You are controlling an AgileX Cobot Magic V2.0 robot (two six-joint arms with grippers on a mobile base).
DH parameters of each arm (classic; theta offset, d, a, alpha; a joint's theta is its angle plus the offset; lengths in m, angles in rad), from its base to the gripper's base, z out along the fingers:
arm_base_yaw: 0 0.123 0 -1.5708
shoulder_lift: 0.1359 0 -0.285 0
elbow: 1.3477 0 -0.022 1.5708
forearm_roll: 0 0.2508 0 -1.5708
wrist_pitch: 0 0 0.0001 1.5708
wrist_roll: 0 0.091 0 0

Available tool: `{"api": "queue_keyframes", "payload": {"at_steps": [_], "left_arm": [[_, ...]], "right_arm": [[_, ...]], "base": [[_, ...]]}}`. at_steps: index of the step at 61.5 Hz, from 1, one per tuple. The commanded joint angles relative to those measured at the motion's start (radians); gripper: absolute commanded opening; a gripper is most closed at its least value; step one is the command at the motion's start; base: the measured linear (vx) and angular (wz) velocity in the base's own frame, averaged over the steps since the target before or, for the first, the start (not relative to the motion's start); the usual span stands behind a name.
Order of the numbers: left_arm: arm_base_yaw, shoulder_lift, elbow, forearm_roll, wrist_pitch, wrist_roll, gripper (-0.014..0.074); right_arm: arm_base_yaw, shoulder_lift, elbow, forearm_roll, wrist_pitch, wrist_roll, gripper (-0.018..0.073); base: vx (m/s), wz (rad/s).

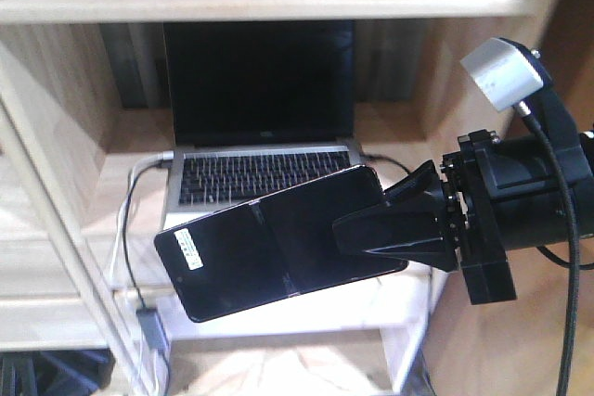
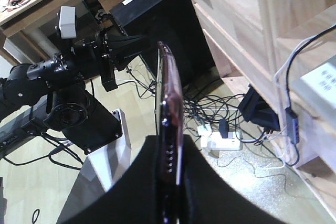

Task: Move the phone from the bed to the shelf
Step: 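Turn the base to face the wooden shelf above the silver laptop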

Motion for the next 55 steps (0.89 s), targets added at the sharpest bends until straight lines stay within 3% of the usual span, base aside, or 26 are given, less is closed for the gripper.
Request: {"api": "queue_keyframes", "payload": {"at_steps": [1,55], "left_arm": [[-0.003,-0.005,0.002,-0.007,-0.073,-0.004,0.0001],[-0.003,-0.005,0.002,-0.007,-0.073,-0.004,0.0001]], "right_arm": [[0.0,-0.026,-0.024,0.092,0.071,-0.003,-0.0001],[0.0,-0.026,-0.024,0.092,0.071,-0.003,-0.0001]], "base": [[0.17,0.06],[0.13,0.04]]}}
